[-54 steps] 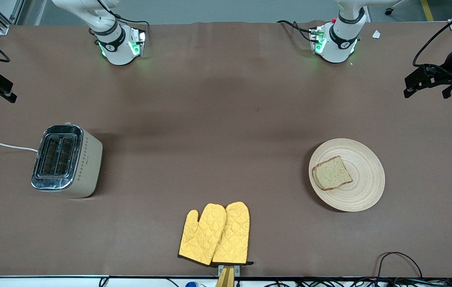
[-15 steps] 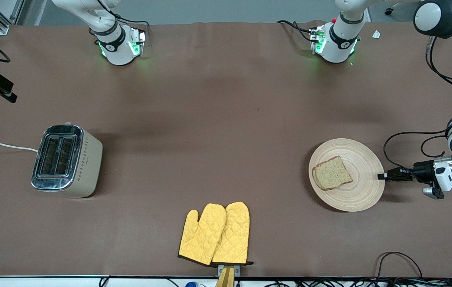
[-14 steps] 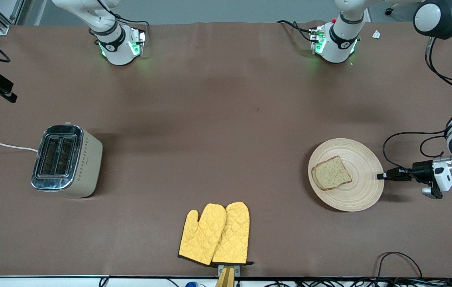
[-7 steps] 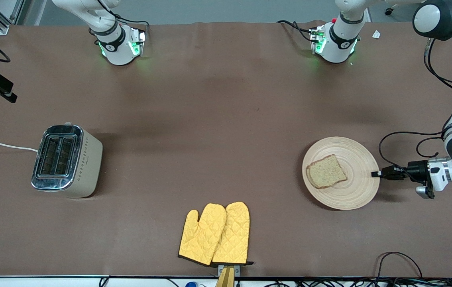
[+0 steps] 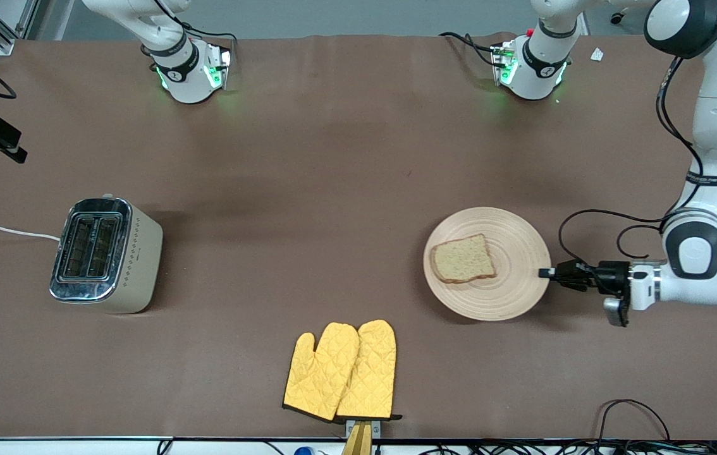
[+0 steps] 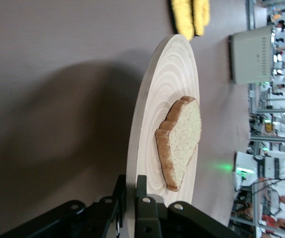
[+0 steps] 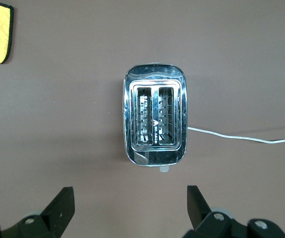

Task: Move plate and put bread in toaster
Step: 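Slide the wooden plate with the left gripper toward the table center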

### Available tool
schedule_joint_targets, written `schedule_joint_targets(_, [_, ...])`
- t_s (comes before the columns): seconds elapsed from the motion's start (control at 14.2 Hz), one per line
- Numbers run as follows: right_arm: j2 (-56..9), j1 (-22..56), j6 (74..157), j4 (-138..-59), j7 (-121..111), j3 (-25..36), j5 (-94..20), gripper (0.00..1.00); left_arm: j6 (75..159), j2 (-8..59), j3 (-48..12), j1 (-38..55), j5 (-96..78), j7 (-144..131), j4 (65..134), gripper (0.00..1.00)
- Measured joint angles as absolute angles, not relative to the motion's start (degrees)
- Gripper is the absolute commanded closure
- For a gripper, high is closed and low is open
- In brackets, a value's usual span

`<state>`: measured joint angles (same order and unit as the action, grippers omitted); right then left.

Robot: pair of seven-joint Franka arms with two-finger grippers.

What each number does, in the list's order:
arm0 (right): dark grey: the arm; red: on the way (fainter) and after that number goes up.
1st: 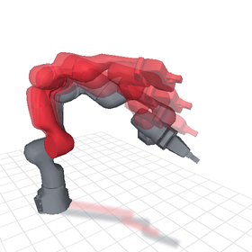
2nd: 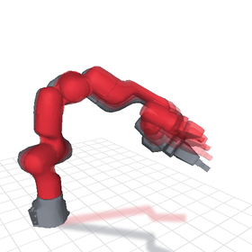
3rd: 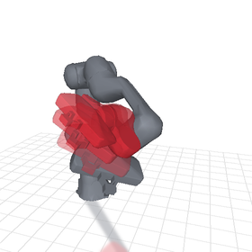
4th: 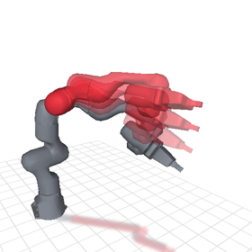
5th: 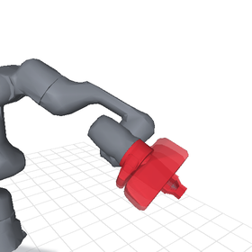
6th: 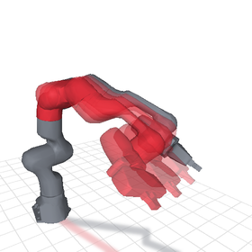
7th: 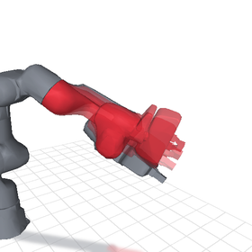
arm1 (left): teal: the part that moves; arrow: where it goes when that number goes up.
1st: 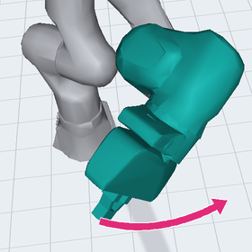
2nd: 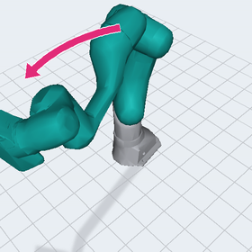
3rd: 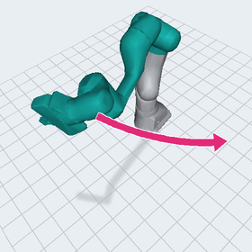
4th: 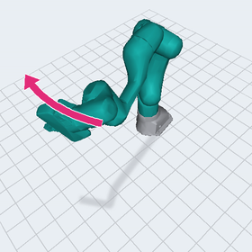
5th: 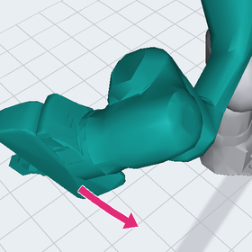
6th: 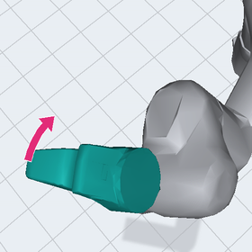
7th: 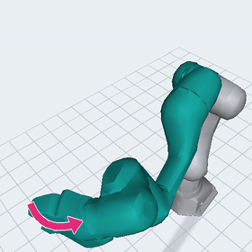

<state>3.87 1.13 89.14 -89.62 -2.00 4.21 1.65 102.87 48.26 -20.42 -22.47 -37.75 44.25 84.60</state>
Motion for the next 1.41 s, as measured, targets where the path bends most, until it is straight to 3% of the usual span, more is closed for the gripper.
schedule_joint_targets(0.56, [3.9, 1.1, 89.1, -89.6, -2.0, 4.2, 1.7, 0.00, 103.8, 48.7, -23.0, -13.1, -43.6, 37.7, 86.2, 1.00])
schedule_joint_targets(1.41, [3.9, 1.1, 89.1, -89.6, -2.0, 4.2, 1.7, 0.00, 117.3, 54.0, -23.0, 0.9, -54.0, 39.2, 88.8, 1.00])
